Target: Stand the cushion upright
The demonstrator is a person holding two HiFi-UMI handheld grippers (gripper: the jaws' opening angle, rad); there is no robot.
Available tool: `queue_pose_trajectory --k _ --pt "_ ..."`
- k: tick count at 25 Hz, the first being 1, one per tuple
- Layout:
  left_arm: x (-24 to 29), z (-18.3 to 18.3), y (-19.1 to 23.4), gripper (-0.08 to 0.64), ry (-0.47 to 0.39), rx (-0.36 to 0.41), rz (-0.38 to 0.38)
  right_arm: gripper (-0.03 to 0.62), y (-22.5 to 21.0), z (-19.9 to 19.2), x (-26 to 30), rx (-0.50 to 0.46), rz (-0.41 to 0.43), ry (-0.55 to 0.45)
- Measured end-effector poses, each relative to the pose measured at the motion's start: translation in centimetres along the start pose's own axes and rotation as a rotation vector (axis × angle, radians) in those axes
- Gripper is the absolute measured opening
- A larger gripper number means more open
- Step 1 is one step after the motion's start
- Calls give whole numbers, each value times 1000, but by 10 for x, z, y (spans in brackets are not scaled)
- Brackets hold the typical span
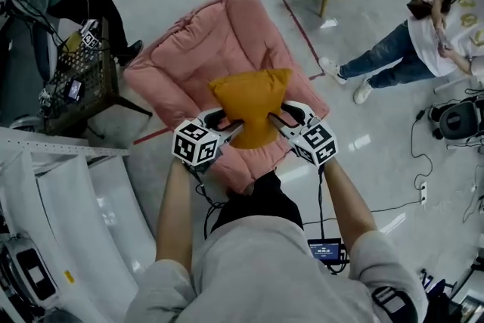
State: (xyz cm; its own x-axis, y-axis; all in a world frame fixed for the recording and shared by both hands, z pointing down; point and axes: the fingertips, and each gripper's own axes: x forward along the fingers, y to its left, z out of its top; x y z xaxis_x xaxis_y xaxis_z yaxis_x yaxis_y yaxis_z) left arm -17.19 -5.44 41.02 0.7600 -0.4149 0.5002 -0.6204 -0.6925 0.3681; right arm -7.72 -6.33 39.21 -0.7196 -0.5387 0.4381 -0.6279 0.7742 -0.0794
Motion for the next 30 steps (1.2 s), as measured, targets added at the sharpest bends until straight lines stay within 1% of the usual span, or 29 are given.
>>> queue_pose_trajectory --k 4,7,9,14,18,20,24,28,30 --pt "-21 5 -14 241 -80 -28 65 150 13 18 -9 -49 33 -10" --pt "-25 8 -21 241 -130 -75 108 150 13 26 -13 -88 74 -27" --pt "-23 10 -27 241 -157 -93 151 150 8 29 -16 -120 114 -37" --pt "-13 22 -36 241 -214 -122 301 150 -11 36 -18 -187 248 -61" --pt "-2 37 -35 241 -277 -139 380 150 -32 45 -15 -205 330 -83" --pt "-3 35 -34 241 -292 -151 424 150 -33 42 -11 -213 362 -76" --pt "-6 28 -38 241 -311 -195 467 150 -28 41 -7 -211 396 -87" --pt "-12 23 -32 241 -328 -204 496 150 -23 40 3 -210 403 -85" --pt "-11 18 -30 241 -336 -208 497 150 -22 37 5 -218 398 -83"
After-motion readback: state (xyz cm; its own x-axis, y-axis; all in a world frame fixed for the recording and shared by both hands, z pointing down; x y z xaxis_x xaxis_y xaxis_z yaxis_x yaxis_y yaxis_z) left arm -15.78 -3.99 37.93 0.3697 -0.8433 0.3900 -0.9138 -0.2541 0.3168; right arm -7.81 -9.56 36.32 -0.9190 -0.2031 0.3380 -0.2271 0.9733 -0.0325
